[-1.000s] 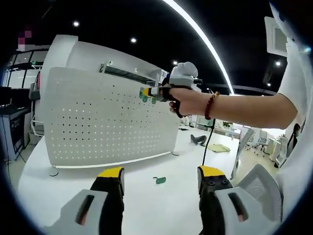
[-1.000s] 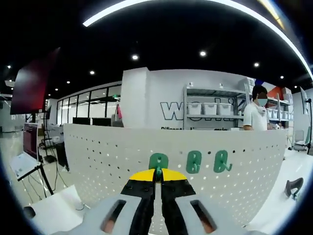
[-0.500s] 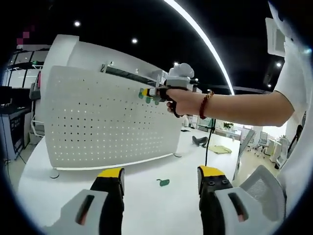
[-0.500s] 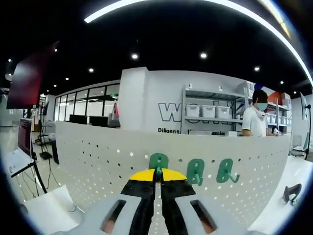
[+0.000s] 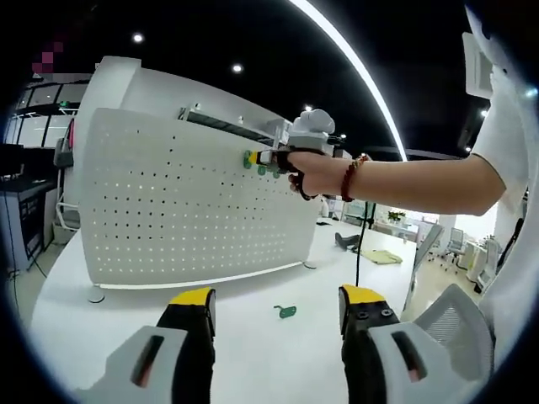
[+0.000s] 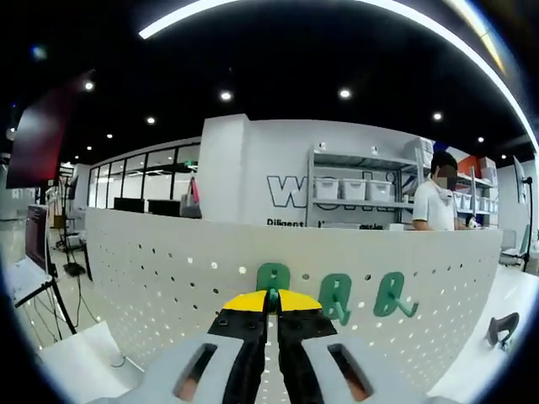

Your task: Insert the hook assembly into the mounting plate slot until the hook locks in place.

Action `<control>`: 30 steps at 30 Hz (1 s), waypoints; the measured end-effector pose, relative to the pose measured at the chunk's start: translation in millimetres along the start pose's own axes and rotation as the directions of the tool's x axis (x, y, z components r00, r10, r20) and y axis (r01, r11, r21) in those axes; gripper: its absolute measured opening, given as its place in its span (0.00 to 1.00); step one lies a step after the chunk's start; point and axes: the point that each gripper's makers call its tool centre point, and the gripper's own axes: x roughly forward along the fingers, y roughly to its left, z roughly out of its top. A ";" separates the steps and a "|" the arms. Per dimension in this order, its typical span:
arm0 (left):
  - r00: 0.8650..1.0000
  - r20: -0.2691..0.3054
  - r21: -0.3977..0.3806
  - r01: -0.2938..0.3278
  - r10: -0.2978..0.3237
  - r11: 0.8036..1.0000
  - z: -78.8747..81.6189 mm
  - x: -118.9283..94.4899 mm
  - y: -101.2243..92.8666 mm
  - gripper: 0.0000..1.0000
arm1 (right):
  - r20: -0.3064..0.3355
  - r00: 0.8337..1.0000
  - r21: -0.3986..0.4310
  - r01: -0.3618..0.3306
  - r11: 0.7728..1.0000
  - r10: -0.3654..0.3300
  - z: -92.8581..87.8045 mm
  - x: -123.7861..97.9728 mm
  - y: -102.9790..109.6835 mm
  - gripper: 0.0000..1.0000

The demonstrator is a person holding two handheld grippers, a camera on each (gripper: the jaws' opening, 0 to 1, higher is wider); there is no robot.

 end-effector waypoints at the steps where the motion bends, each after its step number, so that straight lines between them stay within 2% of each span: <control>1: 1.000 0.000 -0.001 -0.001 0.001 1.000 -0.1 -0.2 0.4 0.61 | 0.001 1.000 0.005 -0.001 1.000 0.001 0.0 0.4 0.6 0.02; 11: 1.000 0.002 -0.007 -0.009 0.009 1.000 -0.1 0.3 2.2 0.61 | -0.007 1.000 -0.032 0.003 0.999 -0.003 -2.4 5.3 1.4 0.02; 12: 1.000 0.001 -0.007 -0.008 0.008 1.000 -0.5 0.4 1.7 0.61 | -0.015 1.000 -0.058 0.012 0.998 -0.012 -2.1 4.9 0.7 0.02; 13: 1.000 -0.001 -0.005 -0.007 0.007 1.000 -0.9 0.5 1.4 0.61 | -0.019 0.999 -0.150 0.035 0.988 -0.039 0.1 4.2 -2.4 0.02; 14: 1.000 -0.004 -0.004 -0.007 0.006 1.000 -1.5 0.4 1.2 0.60 | -0.006 0.999 -0.186 0.032 0.982 -0.034 3.0 5.0 -0.4 0.02; 18: 1.000 -0.003 -0.009 -0.010 0.010 1.000 -1.9 -0.6 2.2 0.60 | -0.029 0.999 -0.101 0.015 0.995 -0.018 -4.1 7.3 0.2 0.02; 22: 1.000 -0.003 -0.010 -0.013 0.013 1.000 -1.8 -1.0 2.6 0.60 | -0.023 0.999 -0.097 0.022 0.995 -0.024 -4.2 6.4 1.3 0.02; 26: 1.000 -0.001 -0.012 -0.011 0.011 1.000 -0.9 -0.7 2.2 0.60 | -0.054 0.999 -0.043 -0.008 0.999 0.005 -10.0 8.5 5.6 0.04; 28: 1.000 -0.003 -0.010 -0.010 0.010 1.000 -1.0 -0.6 1.9 0.60 | -0.029 1.000 -0.067 0.005 0.998 -0.007 -5.0 7.2 4.3 0.05; 30: 1.000 -0.003 -0.012 -0.010 0.010 1.000 -1.0 -0.7 1.6 0.60 | -0.028 1.000 -0.043 -0.009 0.999 0.008 -3.7 7.5 6.0 0.07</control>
